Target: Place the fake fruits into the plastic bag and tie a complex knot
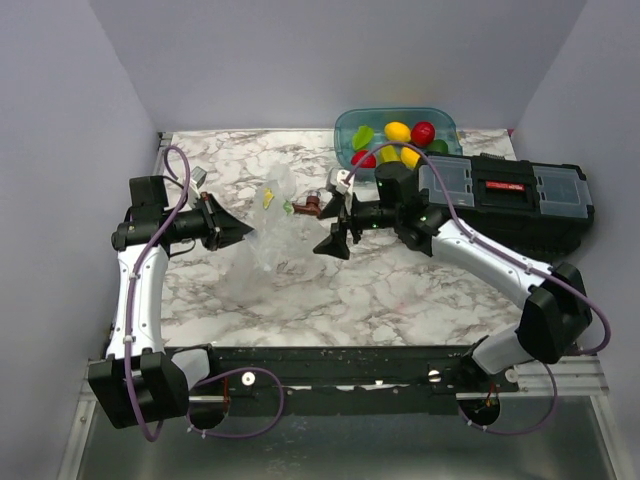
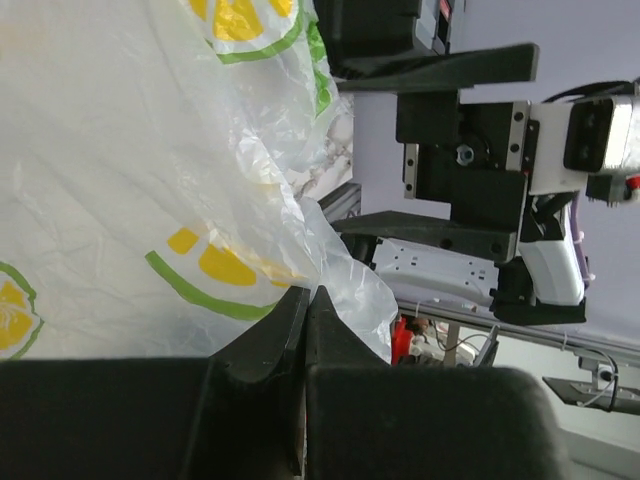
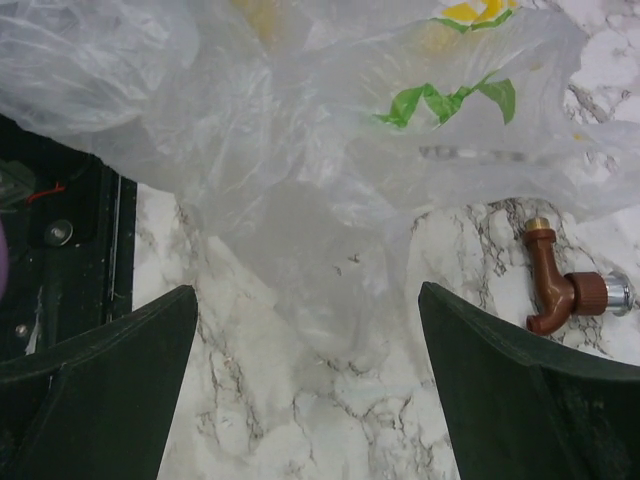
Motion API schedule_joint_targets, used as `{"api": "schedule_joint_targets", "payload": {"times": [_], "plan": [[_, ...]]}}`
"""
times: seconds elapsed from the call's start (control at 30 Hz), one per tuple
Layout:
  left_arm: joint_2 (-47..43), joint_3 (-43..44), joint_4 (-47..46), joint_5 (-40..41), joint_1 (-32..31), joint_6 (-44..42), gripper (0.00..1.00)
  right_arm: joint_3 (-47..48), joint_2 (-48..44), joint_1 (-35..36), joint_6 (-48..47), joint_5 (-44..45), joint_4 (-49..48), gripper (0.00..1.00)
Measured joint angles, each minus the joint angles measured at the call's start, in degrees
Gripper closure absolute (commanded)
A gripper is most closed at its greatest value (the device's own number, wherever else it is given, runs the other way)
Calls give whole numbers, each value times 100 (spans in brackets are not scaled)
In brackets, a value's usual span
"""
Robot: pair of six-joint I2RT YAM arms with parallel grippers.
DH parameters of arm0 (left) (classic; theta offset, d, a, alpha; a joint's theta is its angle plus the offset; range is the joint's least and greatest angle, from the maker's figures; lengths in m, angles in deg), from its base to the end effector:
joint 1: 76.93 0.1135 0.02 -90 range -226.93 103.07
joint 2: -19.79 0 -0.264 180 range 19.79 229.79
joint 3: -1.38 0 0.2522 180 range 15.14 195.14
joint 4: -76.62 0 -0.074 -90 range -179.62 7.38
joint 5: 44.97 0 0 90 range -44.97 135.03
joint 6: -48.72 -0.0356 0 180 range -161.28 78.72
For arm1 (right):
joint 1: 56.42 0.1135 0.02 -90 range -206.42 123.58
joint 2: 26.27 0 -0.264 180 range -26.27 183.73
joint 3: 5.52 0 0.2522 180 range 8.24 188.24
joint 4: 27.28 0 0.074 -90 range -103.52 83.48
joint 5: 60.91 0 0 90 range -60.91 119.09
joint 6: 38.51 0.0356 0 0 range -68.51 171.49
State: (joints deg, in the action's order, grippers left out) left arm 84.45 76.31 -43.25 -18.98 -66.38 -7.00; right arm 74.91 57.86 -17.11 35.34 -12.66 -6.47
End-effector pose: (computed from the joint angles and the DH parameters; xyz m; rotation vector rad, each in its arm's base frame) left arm 0.2152 0.0075 0.3286 -0.3826 2.2736 -1.5437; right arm 0.2451 0.2313 0.3181 -1.3350 1.5084 0.9835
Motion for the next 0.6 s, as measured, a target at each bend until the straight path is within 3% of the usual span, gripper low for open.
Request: {"api": "schedule_joint_targets", "payload": {"times": [0.1,0.2,0.27,0.37,0.47,0.5,0.53,0.6], "plan": [[0,0,-2,-92,0,-37,100,0,205,2,225,11,-396,8],[0,0,0,-160,-4,-90,100,2,396,2,413,59,-756,19],[0,0,0,-203,-7,-107,100,2,529,4,485,120,-938,40],[0,0,-2,-278,-17,-149,100,13,706,9,564,203,-1060,58],[2,7,11,-332,-17,-260,100,22,850,11,608,225,-1078,91],[9,22,33,-343,-17,-328,95,22,861,11,654,219,-1064,99],[22,59,90,-348,-17,-435,87,24,866,11,717,197,-1058,99],[125,284,372,-275,-17,-809,56,66,844,11,920,166,-1062,99]]}}
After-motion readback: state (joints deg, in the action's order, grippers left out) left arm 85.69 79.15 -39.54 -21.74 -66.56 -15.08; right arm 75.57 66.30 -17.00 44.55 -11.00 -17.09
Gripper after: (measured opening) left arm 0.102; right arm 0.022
